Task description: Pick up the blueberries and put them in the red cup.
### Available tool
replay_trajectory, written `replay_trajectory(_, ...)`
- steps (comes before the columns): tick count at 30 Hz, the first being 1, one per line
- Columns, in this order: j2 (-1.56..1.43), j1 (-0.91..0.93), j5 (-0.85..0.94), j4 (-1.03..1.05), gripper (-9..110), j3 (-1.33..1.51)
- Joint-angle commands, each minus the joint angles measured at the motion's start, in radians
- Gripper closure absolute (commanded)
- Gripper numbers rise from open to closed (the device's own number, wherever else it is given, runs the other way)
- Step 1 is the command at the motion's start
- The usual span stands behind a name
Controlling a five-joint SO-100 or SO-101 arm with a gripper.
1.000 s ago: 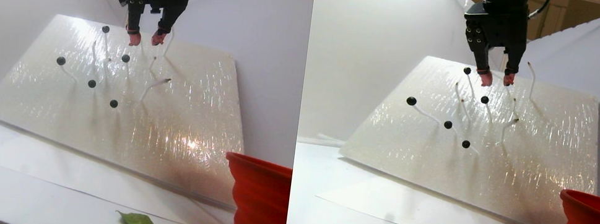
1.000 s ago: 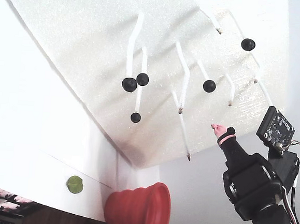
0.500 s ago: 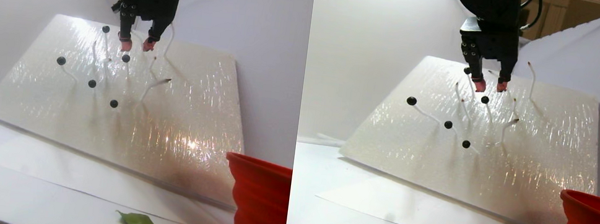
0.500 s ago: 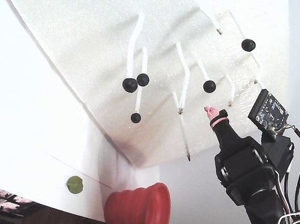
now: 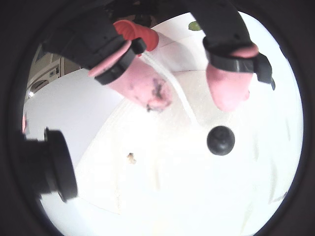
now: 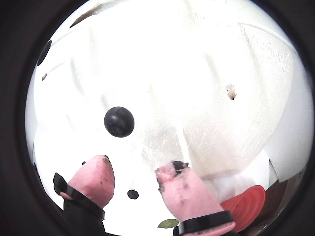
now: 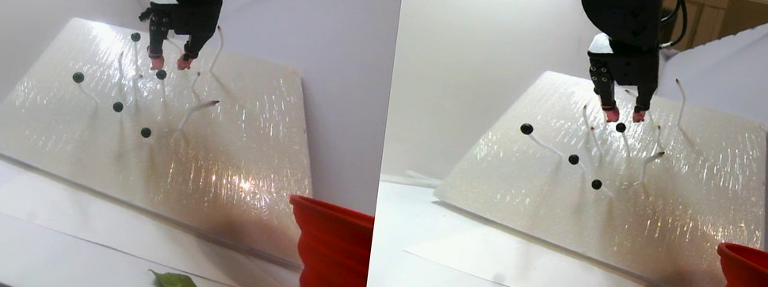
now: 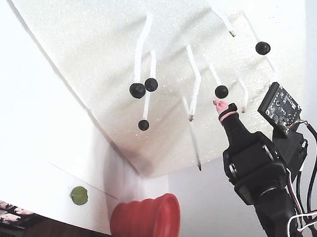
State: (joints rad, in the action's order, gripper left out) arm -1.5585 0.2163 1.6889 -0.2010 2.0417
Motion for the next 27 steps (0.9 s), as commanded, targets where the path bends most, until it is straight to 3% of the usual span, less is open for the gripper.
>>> replay_trajectory(1,-0.011,-0.003,-0.012,-0.037,83,-0.121)
replay_trajectory(27,0.097,-0.023,-0.005,-0.124,83,-0.190)
